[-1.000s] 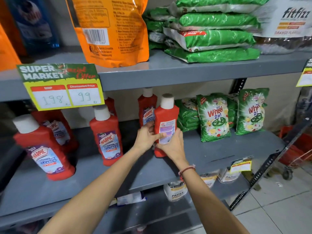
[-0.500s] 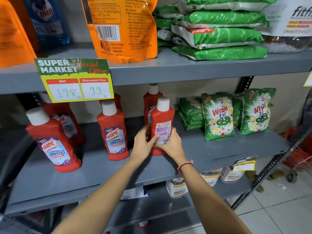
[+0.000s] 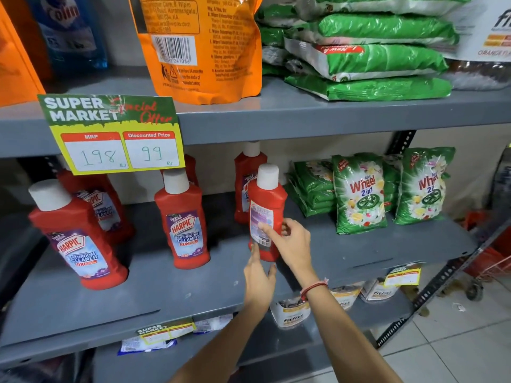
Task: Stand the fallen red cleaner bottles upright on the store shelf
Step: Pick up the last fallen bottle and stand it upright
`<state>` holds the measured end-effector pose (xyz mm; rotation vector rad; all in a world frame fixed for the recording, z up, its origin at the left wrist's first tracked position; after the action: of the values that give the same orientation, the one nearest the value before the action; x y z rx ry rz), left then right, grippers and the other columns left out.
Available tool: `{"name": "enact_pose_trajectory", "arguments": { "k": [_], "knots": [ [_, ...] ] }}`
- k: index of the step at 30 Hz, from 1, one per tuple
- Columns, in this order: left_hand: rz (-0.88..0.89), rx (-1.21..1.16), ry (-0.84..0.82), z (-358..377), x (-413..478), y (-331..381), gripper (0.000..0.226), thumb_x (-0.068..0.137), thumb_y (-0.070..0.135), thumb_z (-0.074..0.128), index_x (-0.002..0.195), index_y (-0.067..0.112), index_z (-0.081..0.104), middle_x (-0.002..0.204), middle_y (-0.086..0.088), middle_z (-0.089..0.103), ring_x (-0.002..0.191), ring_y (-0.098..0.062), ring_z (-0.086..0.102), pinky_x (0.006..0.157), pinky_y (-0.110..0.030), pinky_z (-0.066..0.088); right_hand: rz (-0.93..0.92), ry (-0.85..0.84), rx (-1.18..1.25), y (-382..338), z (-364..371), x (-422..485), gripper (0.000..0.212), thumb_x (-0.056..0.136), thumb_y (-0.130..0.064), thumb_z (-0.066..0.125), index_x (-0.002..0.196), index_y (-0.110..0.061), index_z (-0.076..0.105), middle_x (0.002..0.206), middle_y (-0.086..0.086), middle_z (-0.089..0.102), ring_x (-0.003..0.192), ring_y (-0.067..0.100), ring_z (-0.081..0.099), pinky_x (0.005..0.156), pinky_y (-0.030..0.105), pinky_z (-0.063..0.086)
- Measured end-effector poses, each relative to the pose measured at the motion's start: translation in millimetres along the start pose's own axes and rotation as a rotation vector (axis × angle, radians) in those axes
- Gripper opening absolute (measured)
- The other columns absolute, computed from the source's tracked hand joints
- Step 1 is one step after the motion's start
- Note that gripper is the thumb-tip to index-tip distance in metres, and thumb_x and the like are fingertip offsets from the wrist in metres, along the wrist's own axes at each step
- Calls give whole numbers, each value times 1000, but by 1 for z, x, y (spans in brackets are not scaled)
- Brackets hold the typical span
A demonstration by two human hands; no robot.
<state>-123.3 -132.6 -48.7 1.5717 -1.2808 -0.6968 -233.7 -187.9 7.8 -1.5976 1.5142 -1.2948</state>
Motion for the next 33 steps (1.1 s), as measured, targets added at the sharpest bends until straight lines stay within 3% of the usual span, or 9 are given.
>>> {"name": "enact_pose_trajectory", "arguments": {
  "k": [4, 9, 12, 15, 17, 19, 24, 30, 33],
  "knots": [
    [-4, -63, 2, -1, 17, -1, 58, 72, 11, 71, 125, 18, 48, 109, -5, 66, 98, -18, 62, 87, -24, 48, 1, -5, 89, -5, -6, -16, 41, 75, -55, 67, 81, -16, 72, 78, 3, 70, 68, 7, 66, 68, 21, 53],
    [54, 39, -24, -11, 42, -8, 50, 68, 33, 78, 112, 15, 60, 104, -4, 63, 97, -15, 58, 89, -28, 46, -1, -74, 224, 3, -11, -14, 8, 84, -34, 65, 87, -30, 71, 93, 6, 71, 86, 7, 67, 80, 22, 52],
    [139, 206, -99, -14, 51, -7, 53, 72, 37, 74, 117, 12, 59, 105, -7, 48, 102, -18, 44, 93, -26, 36, 73, -237, 196, 26, -1, 3, 51, 77, -30, 73, 123, -17, 57, 123, 1, 61, 115, 12, 57, 99, 27, 43],
    [210, 233, -249, -13, 58, 1, 45, 75, 29, 73, 114, 10, 61, 99, -14, 55, 91, -17, 49, 75, -14, 32, 130, -493, 224, 37, 19, 7, 71, 79, -23, 72, 139, -14, 36, 139, -1, 47, 128, 11, 45, 110, 30, 33],
    [224, 216, -343, -16, 64, 3, 43, 76, 22, 73, 115, 8, 61, 108, -15, 65, 95, -17, 58, 74, -10, 37, 150, -553, 265, 37, 26, 5, 57, 82, -10, 67, 133, -14, 41, 132, 5, 54, 119, 13, 53, 109, 32, 38],
    [169, 126, -424, -20, 69, -1, 48, 77, 17, 72, 121, 6, 56, 118, -11, 65, 102, -11, 60, 84, -8, 44, 130, -472, 216, 39, 26, 8, 47, 81, -8, 69, 122, -16, 49, 118, 6, 62, 106, 13, 60, 106, 34, 44],
    [90, 24, -521, -23, 73, -7, 54, 77, 12, 72, 126, 2, 51, 127, -14, 60, 114, -16, 58, 104, -34, 44, 69, -323, 175, 34, 27, 3, 50, 76, -8, 74, 121, -4, 52, 111, 10, 65, 98, 13, 62, 79, 5, 49],
    [76, -11, -546, -20, 65, -8, 52, 79, 4, 67, 127, 0, 48, 123, -7, 58, 111, -11, 55, 85, -2, 43, 70, -287, 190, 31, 21, -10, 52, 78, -8, 72, 125, -1, 50, 114, 11, 64, 100, 13, 61, 78, 3, 48],
    [84, -37, -568, -18, 54, -7, 54, 80, 1, 66, 129, -1, 45, 120, -2, 55, 111, -12, 54, 83, 1, 42, 68, -281, 183, 28, 14, -21, 50, 79, -7, 71, 124, -1, 50, 110, 4, 62, 99, 12, 61, 75, 1, 46]
  ]
}}
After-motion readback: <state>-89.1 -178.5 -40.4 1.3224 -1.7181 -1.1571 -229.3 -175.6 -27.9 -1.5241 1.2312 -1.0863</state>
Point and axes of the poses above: each hand's wrist, its own x-axis towards the middle knuckle, its own z-axis out of the palm, y = z × x, the point moved 8 cm from there along x, towards the middle knuckle
